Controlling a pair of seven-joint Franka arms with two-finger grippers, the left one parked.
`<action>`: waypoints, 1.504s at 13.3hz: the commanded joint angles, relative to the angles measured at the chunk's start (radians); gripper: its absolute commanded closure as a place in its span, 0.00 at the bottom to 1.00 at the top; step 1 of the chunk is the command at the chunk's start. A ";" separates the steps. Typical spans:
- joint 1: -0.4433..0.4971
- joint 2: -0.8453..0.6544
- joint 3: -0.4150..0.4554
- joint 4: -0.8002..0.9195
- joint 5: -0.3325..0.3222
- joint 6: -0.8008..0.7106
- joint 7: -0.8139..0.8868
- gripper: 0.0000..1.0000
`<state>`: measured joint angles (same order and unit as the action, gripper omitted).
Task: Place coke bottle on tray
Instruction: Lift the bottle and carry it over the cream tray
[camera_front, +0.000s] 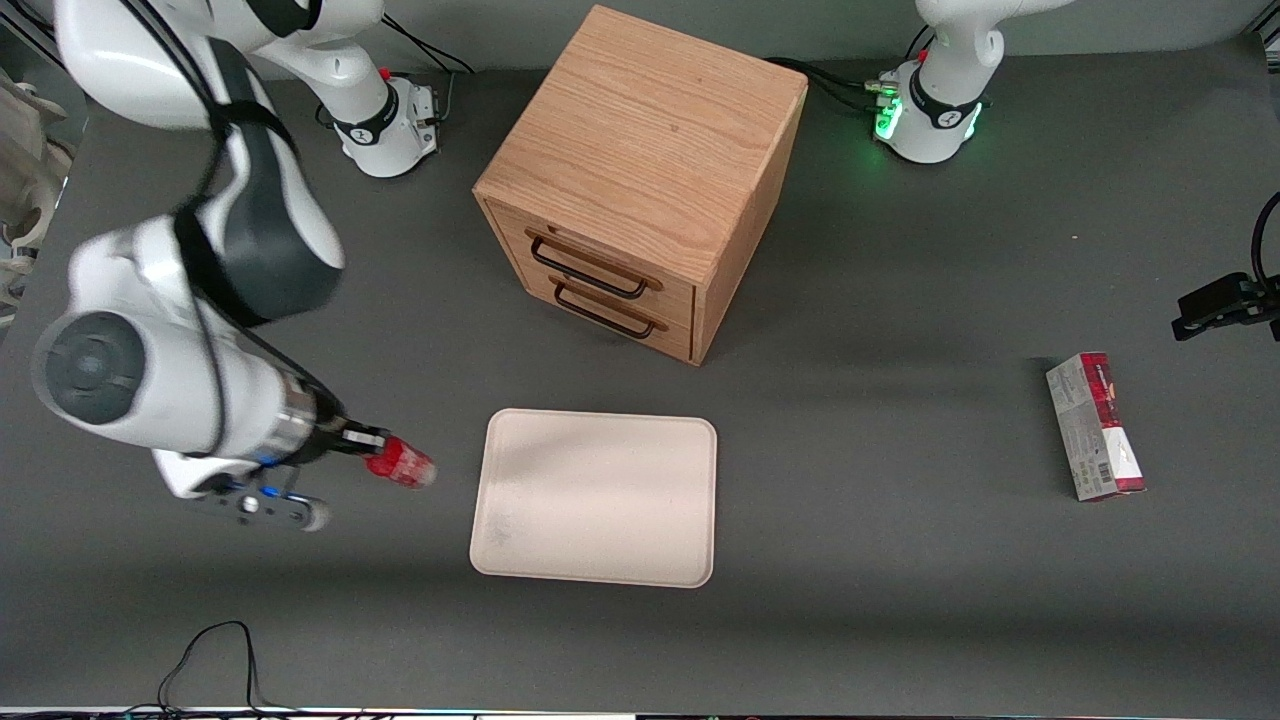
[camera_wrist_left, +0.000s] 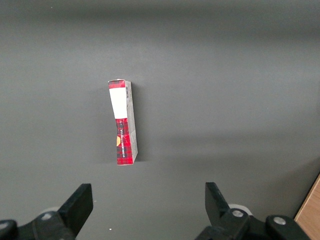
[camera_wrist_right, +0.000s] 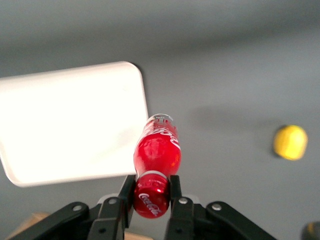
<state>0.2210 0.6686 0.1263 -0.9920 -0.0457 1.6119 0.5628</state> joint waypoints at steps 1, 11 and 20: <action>0.038 0.087 0.001 0.067 -0.002 0.090 0.072 0.73; 0.072 0.209 -0.008 0.061 -0.011 0.206 0.101 0.68; 0.075 0.221 -0.010 0.055 -0.034 0.217 0.094 0.00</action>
<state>0.2835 0.8726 0.1230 -0.9700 -0.0595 1.8320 0.6369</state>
